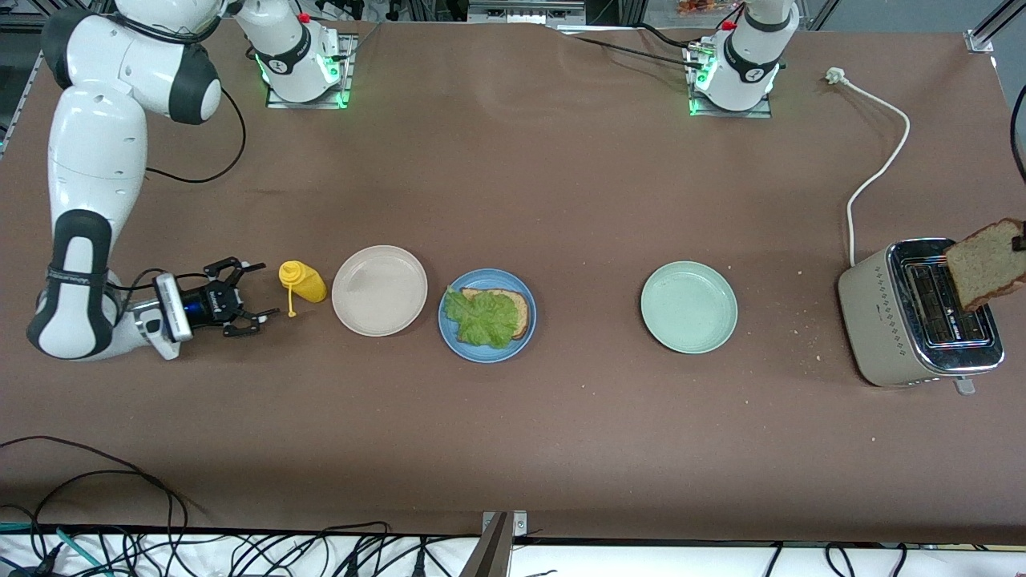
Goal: Make sandwich in blue plate with both arms
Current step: 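Lift the toast with the left gripper while the right gripper withdraws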
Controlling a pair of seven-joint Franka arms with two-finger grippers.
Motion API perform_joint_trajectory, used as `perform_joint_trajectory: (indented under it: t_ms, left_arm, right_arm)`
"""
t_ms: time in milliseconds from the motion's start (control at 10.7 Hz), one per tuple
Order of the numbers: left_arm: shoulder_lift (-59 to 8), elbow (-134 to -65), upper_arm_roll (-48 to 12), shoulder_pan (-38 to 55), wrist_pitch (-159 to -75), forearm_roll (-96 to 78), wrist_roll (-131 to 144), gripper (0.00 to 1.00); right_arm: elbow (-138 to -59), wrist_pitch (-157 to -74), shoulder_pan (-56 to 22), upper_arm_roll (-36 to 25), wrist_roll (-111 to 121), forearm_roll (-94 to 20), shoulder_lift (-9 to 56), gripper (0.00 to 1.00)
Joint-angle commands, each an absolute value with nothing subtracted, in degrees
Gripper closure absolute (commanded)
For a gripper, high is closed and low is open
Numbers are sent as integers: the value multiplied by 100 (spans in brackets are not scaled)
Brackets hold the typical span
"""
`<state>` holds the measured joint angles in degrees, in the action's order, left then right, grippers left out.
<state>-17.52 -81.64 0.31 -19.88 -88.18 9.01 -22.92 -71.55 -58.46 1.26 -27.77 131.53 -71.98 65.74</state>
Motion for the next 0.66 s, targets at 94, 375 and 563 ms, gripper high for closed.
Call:
perform_joint_trajectory:
  t_ms: [94,375,563]
  left_arm:
    - [-1758,-7550,-79,-1960,-8112,967,-2452,100]
    - [-1767,-7541,-631,-1934,-8024,625,-2373,100]
    - [-1775,-7532,-1053,-1750,-8024,615,-2076,100]
  right_arm:
    - [-6865,-6038,229,-2997,11396,-7304,6390,0]
    - [-6829,-6082,185,-3101,9945,-7278,5969,0]
    - [-6628,-5969,79,-3434,9528,-7085,5871,0]
